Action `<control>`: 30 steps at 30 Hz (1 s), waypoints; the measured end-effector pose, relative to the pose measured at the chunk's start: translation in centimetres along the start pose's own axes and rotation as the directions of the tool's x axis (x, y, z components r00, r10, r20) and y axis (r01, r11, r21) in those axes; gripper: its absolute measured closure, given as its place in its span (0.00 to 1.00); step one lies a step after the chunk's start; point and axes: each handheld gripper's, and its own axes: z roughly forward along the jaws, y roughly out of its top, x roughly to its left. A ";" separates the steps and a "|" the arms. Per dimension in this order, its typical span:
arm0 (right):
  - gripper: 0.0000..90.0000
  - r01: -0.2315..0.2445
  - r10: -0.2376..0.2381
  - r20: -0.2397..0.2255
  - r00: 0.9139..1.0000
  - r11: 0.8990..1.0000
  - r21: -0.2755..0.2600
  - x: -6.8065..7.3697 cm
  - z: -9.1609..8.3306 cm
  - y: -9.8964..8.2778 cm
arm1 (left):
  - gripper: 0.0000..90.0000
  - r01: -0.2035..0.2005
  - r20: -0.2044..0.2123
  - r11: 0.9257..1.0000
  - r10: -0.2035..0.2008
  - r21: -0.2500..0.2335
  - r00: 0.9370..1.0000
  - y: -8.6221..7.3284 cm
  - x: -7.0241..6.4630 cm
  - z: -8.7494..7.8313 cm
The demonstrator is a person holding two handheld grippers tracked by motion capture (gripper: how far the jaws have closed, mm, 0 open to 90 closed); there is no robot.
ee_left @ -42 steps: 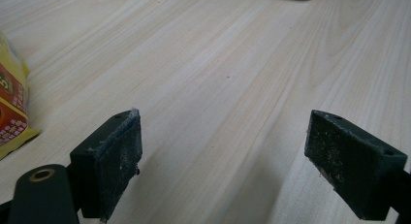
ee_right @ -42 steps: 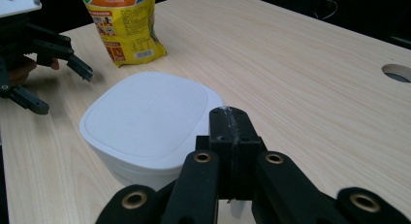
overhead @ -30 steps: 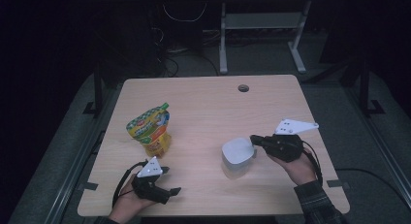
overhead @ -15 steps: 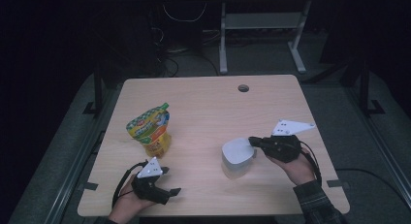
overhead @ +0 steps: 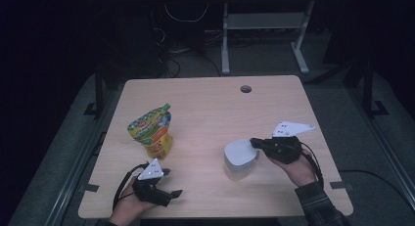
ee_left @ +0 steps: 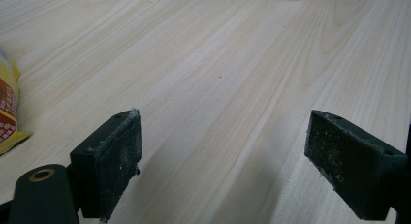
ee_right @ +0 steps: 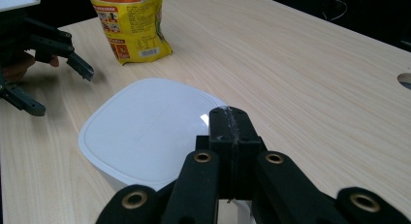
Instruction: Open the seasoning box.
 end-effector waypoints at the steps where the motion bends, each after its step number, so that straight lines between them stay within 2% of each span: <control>1: 1.00 0.000 0.000 -0.001 1.000 1.000 0.000 0.0 0.0 0.0 | 0.14 0.001 0.000 1.000 -0.001 0.000 1.000 0.0 0.0 0.0; 30: 1.00 -0.002 0.002 0.003 1.000 1.000 -0.007 -0.2 -0.1 -0.2 | 0.14 -0.003 -0.001 1.000 0.003 0.003 1.000 0.0 0.0 0.0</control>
